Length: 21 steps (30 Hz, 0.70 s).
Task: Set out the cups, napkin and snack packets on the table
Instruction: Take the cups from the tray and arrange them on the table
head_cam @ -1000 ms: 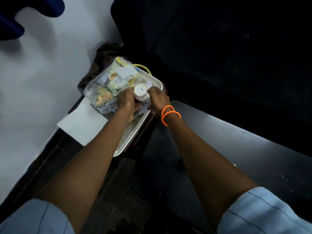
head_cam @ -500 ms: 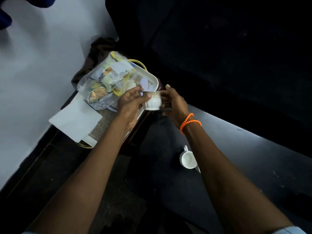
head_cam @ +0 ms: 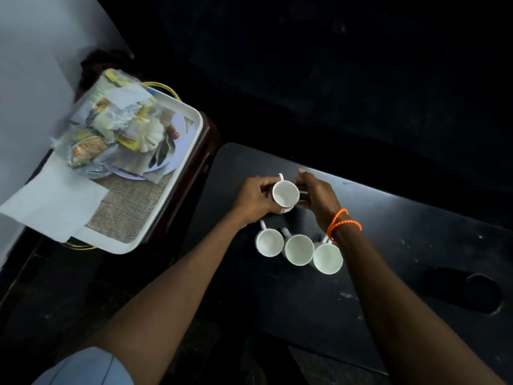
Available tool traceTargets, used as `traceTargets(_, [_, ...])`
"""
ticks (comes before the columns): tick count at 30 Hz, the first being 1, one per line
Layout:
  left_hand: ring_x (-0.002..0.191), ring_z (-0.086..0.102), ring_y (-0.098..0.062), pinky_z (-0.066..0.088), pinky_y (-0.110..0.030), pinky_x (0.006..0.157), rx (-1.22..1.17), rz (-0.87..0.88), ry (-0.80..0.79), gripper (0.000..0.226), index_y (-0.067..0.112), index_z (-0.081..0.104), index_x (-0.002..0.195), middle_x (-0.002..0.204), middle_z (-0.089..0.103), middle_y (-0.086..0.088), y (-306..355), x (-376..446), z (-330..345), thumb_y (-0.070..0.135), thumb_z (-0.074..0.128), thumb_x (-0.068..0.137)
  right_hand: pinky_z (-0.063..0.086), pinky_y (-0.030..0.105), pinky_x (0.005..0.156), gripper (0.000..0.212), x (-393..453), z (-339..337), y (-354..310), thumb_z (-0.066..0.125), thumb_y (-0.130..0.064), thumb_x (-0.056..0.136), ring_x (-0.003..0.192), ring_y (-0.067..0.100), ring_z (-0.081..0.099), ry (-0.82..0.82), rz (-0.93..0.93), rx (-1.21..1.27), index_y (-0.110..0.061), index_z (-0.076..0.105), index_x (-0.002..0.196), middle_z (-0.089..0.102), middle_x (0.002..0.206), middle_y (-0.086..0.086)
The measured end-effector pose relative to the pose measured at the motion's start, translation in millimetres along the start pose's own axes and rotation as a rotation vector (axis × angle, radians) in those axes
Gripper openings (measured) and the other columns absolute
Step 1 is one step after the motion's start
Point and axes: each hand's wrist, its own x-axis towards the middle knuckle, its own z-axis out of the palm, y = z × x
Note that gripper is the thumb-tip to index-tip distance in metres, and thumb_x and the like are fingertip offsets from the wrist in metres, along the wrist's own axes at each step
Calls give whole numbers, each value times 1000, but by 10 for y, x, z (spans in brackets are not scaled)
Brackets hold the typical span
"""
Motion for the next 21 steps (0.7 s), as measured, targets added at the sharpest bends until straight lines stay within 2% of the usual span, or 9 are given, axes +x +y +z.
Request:
traceTargets(3, [114,67,-17,50,-2,85,84,0,-22,82,4,67,136,121,64,0,-103,2,200,-12,91,59,58,32,68,42,-20,-151,170,59,-53,95,83,23,75,41,14,15,-17,76,85,81,89,7])
traceTargets(6, [111,69,-15,58,-12,85,99,-16,-62,80,8,67,135,120,68,3,-171,-9,251,-15,88,61,62,37,74,48,-71,-213,284,60,-56,95,90,30,78,66,-13,16,-12,78,89,81,97,15])
traceTargets(10, [116,70,-21,60,-36,99,195,5,-92,73,10,69,130,129,71,-9,-160,-17,215,-17,83,64,65,40,85,55,-144,-221,348,60,-62,94,93,28,80,83,-26,-23,-10,80,91,82,94,10])
traceTargets(12, [117,70,-20,58,-39,103,266,21,-133,68,10,70,129,128,72,-8,-142,-39,200,-15,80,66,63,43,92,57,-197,-238,365,58,-67,91,94,26,79,91,-57,-133,-14,81,91,82,96,8])
traceTargets(14, [118,69,-23,54,-36,105,422,66,-133,65,12,70,130,127,72,-9,-106,-76,181,-13,75,70,59,33,89,60,-277,-313,387,52,-75,90,92,15,77,102,-162,-294,-22,82,88,82,91,-3])
traceTargets(16, [118,66,-26,49,-27,102,536,123,-11,63,11,71,130,128,69,-12,-79,-147,183,-14,66,73,52,24,81,64,-366,-453,411,45,-79,91,88,6,74,105,-280,-427,-25,80,84,81,87,-9])
traceTargets(17, [118,66,-26,49,-26,101,525,129,80,61,10,71,129,127,68,-12,-66,-217,192,-14,62,74,50,23,80,67,-398,-525,430,42,-80,91,89,8,73,86,-317,-484,-24,79,85,81,89,-8])
traceTargets(19, [111,67,-23,53,-31,99,437,132,260,51,10,73,123,122,69,-9,-68,-449,270,-11,61,78,50,22,79,72,-457,-661,480,36,-80,92,90,16,72,18,-343,-615,-20,77,88,80,92,-3])
traceTargets(21, [100,67,-21,54,-34,92,373,165,364,38,13,76,110,109,72,-4,-128,-771,460,-4,64,78,49,23,71,72,-522,-766,546,31,-80,93,79,14,68,-31,-330,-727,-22,74,82,76,80,-9])
